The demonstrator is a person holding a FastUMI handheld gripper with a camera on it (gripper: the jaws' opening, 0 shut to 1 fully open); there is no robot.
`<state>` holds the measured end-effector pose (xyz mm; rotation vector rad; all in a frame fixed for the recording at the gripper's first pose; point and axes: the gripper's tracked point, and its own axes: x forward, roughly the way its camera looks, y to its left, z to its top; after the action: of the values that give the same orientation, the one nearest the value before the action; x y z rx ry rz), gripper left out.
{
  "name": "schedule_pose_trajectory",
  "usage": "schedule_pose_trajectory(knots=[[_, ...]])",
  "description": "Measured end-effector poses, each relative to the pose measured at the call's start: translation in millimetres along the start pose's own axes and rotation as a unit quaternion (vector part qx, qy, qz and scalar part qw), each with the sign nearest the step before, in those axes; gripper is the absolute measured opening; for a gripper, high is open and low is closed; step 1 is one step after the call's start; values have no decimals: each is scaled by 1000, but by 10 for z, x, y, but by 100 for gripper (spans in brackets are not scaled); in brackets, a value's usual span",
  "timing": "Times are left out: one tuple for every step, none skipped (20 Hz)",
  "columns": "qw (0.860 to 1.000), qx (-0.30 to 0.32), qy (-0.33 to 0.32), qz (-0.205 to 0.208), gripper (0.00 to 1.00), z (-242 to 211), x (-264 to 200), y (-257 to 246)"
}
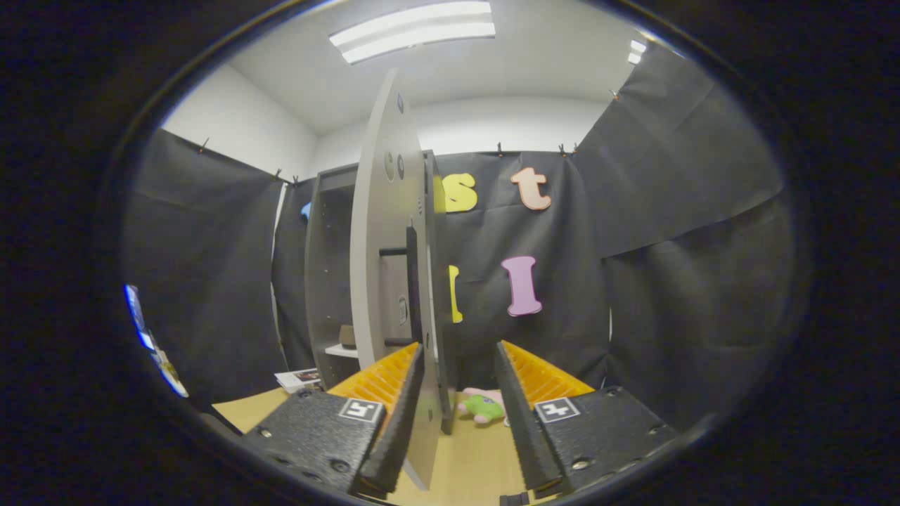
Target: Open the shoe cabinet door, grab the shoes and put them into the shoe cabinet, then close the shoe cabinet door.
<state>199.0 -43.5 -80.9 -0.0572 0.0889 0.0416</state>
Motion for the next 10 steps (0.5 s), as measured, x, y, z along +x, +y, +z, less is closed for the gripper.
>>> schedule_pose_trajectory(knots=[[1000, 6, -6, -1, 84, -11, -72, 47], [1000, 8, -9, -4, 89, -53, -170, 122], [1000, -1, -5, -1, 94, -95, -250, 174], [1000, -14, -4, -4, 99, -135, -310, 199], [1000, -27, -7, -13, 99, -154, -361, 198], [999, -37, -11, -28, 99, -143, -375, 172], [998, -45, -13, -43, 99, -151, -387, 171], [997, -47, -13, -55, 99, -198, -409, 200], [997, -44, -10, -68, 100, -235, -443, 237], [997, -42, 0, -71, 100, -330, -533, 318]])
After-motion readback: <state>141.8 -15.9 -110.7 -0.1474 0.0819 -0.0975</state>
